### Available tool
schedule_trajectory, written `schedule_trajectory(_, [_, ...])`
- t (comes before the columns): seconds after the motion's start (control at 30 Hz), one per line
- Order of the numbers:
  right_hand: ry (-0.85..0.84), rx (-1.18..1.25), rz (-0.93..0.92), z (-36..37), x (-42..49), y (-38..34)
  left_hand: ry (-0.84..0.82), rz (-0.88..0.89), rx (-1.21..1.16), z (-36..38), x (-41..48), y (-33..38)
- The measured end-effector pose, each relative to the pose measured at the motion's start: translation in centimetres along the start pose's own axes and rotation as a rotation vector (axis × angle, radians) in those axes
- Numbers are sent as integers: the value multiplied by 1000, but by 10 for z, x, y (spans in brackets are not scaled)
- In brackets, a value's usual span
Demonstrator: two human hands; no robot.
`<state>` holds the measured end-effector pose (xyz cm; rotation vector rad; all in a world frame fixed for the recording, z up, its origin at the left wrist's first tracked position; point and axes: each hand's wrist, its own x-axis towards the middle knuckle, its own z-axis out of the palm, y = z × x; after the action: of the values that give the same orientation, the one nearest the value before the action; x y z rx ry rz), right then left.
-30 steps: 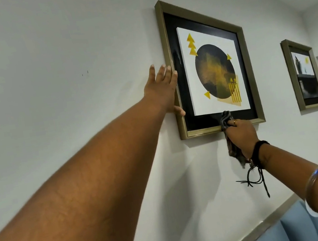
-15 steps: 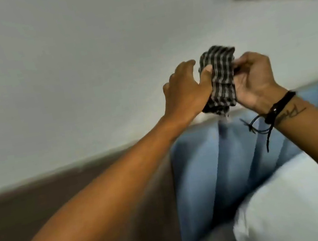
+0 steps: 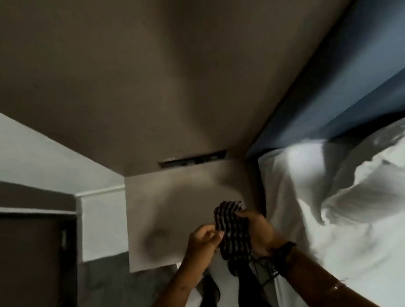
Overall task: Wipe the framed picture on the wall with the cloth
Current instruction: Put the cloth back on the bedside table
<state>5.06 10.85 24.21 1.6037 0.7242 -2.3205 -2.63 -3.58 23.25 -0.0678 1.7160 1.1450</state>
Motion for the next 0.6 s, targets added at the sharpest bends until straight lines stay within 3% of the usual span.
schedule_trajectory(0.1, [78,44,99,-15,65,31,7,-145,-111,-3,41,-48])
schedule_trajectory(0.23, [161,-6,120,-23,151,46,54,-184,-127,-2,111,-100])
schedule_trajectory(0.37, [211,-283,6,-31,225,38,54,-164,-136,6,179,-137])
schedule_trajectory(0.53, [285,-773,-42,-67,306,56,-32,-103,8,13,230,-163])
schedule_trajectory(0.6, [284,-857,-54,-87,326,70,-16,-99,74,11,235,-164])
